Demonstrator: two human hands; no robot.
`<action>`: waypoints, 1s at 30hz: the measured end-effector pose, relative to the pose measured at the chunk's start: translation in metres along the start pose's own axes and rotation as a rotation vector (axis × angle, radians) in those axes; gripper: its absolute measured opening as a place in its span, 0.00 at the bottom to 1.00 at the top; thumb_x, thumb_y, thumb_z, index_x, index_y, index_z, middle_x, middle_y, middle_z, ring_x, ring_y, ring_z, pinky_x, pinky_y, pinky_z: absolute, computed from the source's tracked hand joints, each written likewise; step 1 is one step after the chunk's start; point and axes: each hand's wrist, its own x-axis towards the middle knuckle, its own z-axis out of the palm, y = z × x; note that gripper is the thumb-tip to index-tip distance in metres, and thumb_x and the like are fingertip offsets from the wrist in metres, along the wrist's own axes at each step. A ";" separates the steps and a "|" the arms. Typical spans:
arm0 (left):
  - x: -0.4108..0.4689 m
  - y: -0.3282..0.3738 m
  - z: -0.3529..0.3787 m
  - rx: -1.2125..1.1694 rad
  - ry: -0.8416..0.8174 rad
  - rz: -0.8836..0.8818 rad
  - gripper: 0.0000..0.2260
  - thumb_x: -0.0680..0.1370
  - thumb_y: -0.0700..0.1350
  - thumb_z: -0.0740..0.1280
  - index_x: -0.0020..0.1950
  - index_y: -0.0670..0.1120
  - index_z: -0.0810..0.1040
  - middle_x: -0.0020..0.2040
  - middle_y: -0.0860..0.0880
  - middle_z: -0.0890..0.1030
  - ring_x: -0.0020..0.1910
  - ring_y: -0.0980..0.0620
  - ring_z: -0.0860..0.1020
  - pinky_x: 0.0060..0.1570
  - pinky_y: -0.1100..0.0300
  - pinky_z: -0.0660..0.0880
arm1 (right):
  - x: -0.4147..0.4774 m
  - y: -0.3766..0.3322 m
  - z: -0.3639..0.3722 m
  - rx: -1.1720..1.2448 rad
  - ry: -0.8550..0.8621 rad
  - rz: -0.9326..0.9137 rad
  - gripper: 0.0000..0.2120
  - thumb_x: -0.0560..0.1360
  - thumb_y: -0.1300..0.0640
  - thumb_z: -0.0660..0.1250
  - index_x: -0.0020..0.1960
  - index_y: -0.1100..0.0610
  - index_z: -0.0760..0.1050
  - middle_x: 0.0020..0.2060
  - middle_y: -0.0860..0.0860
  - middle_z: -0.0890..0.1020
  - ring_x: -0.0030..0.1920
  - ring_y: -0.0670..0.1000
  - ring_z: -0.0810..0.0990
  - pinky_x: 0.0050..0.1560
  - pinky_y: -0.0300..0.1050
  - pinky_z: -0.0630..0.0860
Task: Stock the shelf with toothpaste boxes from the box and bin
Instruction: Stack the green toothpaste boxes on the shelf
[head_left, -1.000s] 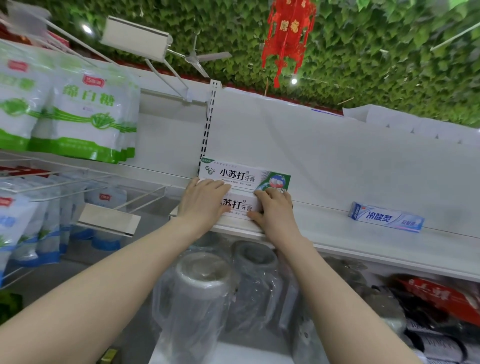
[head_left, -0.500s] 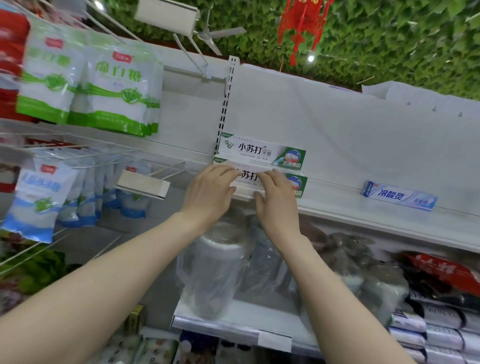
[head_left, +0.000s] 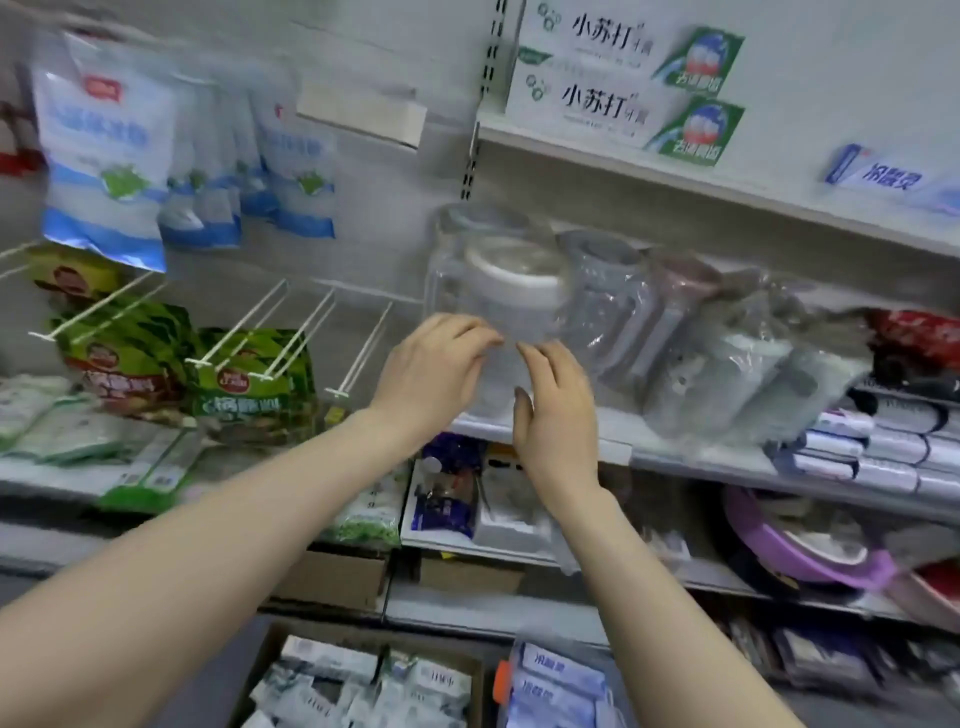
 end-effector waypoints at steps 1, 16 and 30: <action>-0.012 -0.004 0.006 -0.012 -0.029 -0.020 0.12 0.74 0.37 0.69 0.56 0.46 0.82 0.54 0.49 0.81 0.54 0.46 0.78 0.52 0.52 0.76 | -0.013 0.001 0.006 0.000 -0.034 0.021 0.22 0.73 0.68 0.67 0.67 0.61 0.73 0.63 0.57 0.76 0.66 0.58 0.72 0.69 0.53 0.69; -0.262 -0.063 0.131 -0.082 -0.405 -0.540 0.14 0.75 0.37 0.67 0.59 0.47 0.81 0.55 0.49 0.81 0.54 0.45 0.77 0.52 0.52 0.74 | -0.242 0.023 0.154 0.103 -0.568 0.176 0.29 0.67 0.71 0.66 0.68 0.61 0.72 0.60 0.58 0.77 0.59 0.61 0.75 0.62 0.54 0.73; -0.541 -0.108 0.253 0.010 -0.709 -0.971 0.17 0.74 0.37 0.70 0.62 0.48 0.79 0.58 0.47 0.81 0.55 0.43 0.78 0.49 0.51 0.77 | -0.471 0.052 0.323 0.163 -0.927 0.218 0.28 0.64 0.71 0.73 0.64 0.62 0.76 0.54 0.59 0.80 0.53 0.62 0.80 0.57 0.55 0.78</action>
